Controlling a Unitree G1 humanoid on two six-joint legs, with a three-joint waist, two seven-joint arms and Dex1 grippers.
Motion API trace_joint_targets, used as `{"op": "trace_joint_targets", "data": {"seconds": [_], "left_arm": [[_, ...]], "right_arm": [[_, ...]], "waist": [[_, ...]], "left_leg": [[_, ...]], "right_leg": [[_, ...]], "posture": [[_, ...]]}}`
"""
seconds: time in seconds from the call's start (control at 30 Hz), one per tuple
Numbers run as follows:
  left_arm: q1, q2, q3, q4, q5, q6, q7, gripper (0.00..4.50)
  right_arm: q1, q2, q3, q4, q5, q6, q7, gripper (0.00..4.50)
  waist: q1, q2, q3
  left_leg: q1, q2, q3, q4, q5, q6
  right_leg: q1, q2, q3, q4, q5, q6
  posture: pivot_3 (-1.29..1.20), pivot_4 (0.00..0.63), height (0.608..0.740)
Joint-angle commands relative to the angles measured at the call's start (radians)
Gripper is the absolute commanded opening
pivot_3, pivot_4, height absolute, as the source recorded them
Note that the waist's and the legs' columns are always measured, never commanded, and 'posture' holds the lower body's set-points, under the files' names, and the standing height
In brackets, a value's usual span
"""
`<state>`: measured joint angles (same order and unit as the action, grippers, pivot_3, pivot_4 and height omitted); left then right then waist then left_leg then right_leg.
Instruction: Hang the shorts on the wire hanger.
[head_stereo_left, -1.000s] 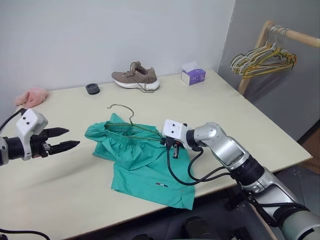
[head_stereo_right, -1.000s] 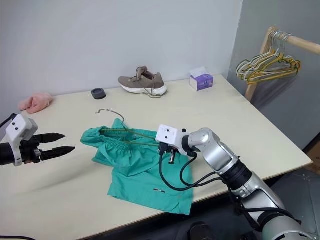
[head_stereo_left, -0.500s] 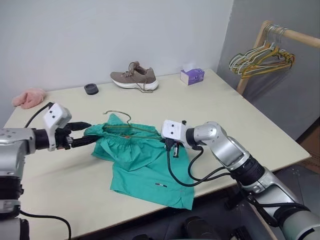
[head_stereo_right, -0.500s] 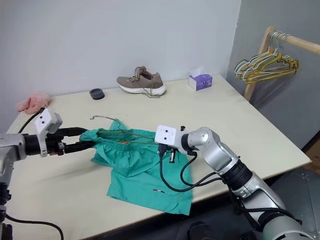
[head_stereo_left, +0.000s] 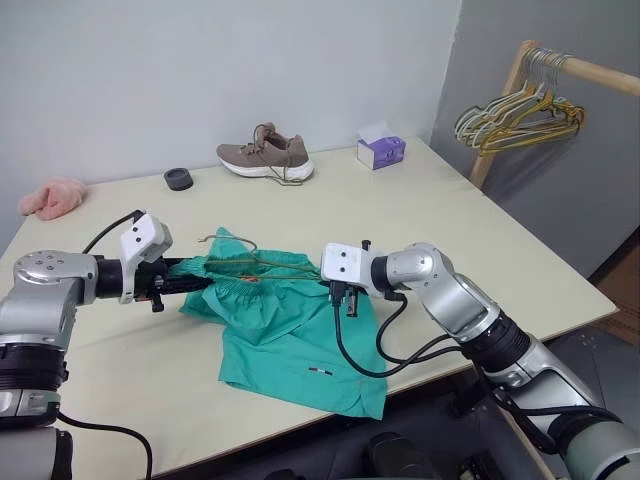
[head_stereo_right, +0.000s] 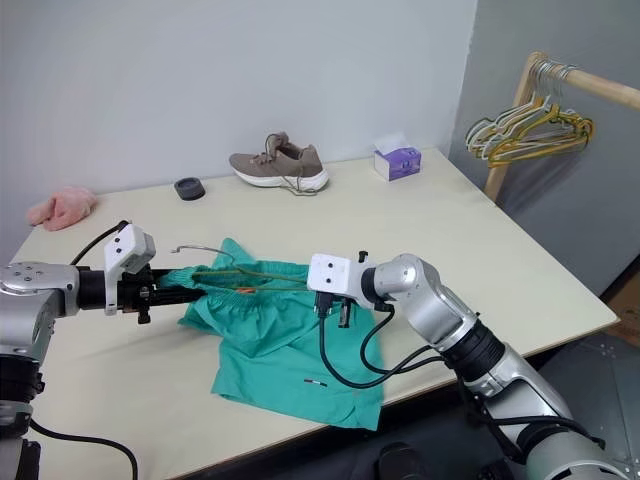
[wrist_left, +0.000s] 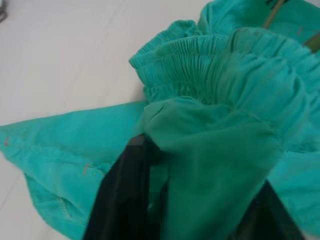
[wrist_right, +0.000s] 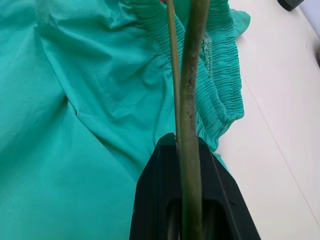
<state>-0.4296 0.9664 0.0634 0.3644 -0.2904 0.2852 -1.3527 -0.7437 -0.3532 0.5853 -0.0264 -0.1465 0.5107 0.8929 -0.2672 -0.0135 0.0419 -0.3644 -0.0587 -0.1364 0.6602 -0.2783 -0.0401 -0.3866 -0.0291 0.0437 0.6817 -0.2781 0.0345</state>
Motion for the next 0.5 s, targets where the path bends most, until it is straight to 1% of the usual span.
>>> {"op": "trace_joint_targets", "data": {"seconds": [0.03, 0.1, 0.17, 0.43, 0.5], "left_arm": [[-0.027, 0.011, 0.000, -0.027, -0.008, 0.019, -0.017, 0.49], [-0.026, 0.015, -0.005, -0.029, -0.004, 0.023, -0.024, 0.16], [-0.022, 0.015, -0.007, -0.033, -0.004, 0.029, -0.027, 0.01], [0.017, 0.020, 0.004, -0.063, -0.017, 0.051, -0.039, 0.00], [0.028, 0.024, 0.008, -0.071, -0.020, 0.052, -0.040, 0.00]], "right_arm": [[-0.019, 0.002, -0.007, -0.050, -0.010, -0.030, 0.010, 0.00], [-0.020, 0.003, -0.007, -0.050, -0.014, -0.035, 0.012, 0.00], [-0.026, 0.006, -0.006, -0.050, -0.017, -0.037, 0.020, 0.00], [-0.032, 0.001, -0.007, -0.070, -0.002, -0.076, 0.066, 0.00], [-0.027, -0.008, -0.014, -0.078, 0.007, -0.088, 0.084, 0.53]], "waist": [[0.000, 0.000, 0.000], [-0.001, 0.000, 0.000], [-0.005, 0.000, 0.000], [-0.009, 0.000, 0.000], [-0.009, 0.000, 0.000]], "left_leg": [[0.000, 0.000, 0.000, 0.000, 0.000, 0.000], [0.000, 0.000, 0.000, 0.000, 0.000, 0.000], [0.000, 0.000, 0.000, 0.000, 0.000, 0.000], [0.000, 0.000, 0.000, 0.000, 0.000, 0.000], [0.000, 0.000, 0.000, 0.000, 0.000, 0.000]], "right_leg": [[0.000, 0.000, 0.000, 0.000, 0.000, 0.000], [0.000, 0.000, 0.000, 0.000, 0.000, 0.000], [0.000, 0.000, 0.000, 0.000, 0.000, 0.000], [0.001, 0.000, 0.000, 0.000, 0.000, 0.000], [0.001, 0.000, 0.000, 0.000, 0.000, 0.000]], "posture": [[-0.28, 0.000, 0.740], [-0.28, 0.000, 0.740], [-0.28, 0.000, 0.740], [-0.28, 0.000, 0.740], [-0.27, 0.000, 0.740]]}}
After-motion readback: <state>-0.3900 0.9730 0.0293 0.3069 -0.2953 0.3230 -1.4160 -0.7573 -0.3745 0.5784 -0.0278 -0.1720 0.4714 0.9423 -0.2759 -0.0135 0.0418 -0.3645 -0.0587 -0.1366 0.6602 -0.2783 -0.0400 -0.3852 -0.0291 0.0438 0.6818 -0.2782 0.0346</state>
